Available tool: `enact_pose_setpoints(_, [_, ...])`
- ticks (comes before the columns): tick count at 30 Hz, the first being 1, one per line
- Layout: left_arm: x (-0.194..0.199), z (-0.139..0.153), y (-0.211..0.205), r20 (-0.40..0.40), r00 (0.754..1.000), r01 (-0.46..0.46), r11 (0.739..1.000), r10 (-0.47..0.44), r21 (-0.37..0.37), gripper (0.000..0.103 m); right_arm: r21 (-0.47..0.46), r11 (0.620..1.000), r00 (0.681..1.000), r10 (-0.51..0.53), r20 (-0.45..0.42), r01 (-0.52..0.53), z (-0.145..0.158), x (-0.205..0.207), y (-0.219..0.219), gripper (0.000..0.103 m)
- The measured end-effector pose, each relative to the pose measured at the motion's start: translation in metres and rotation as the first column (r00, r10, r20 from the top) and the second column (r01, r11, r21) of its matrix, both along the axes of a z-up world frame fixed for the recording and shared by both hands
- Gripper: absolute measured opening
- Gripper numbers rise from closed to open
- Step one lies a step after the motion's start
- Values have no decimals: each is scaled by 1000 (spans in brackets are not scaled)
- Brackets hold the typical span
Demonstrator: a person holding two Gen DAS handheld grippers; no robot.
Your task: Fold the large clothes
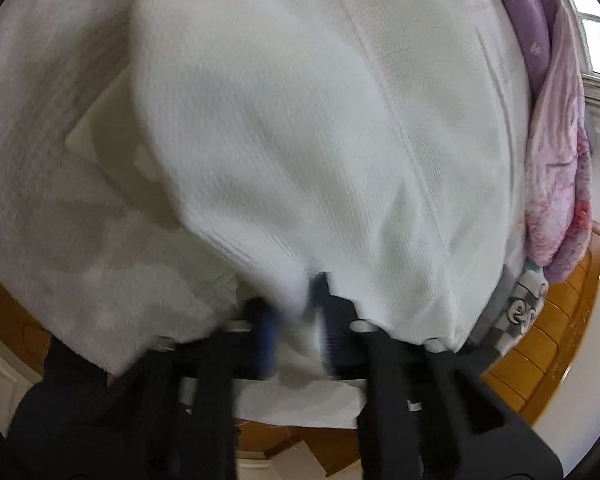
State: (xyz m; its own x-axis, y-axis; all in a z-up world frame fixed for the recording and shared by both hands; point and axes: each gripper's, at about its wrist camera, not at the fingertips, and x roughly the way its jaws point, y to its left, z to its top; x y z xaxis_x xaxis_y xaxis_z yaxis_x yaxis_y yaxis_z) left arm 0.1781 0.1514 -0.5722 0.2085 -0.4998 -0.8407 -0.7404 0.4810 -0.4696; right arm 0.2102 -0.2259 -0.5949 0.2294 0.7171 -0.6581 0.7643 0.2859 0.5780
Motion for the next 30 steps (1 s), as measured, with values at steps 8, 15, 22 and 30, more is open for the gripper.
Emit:
enact_pose_setpoints(8, [36, 66, 7, 500, 830, 160, 965, -246, 208, 6, -245, 939, 770, 339, 541, -241, 54, 55, 7, 6])
enact_pose_setpoints(15, [5, 8, -1, 355, 865, 268, 925, -354, 270, 7, -230, 922, 832, 380, 404, -310, -8, 8, -2, 8])
enact_pose_setpoints(22, [-29, 3, -1, 285, 914, 228, 946, -289, 229, 18, -194, 955, 902, 279, 329, -225, -13, -21, -8, 25])
enact_pose_setpoints(30, [-44, 47, 10, 229, 916, 270, 928, -330, 255, 20, -244, 910, 911, 380, 163, -335, 28, -19, 1, 35])
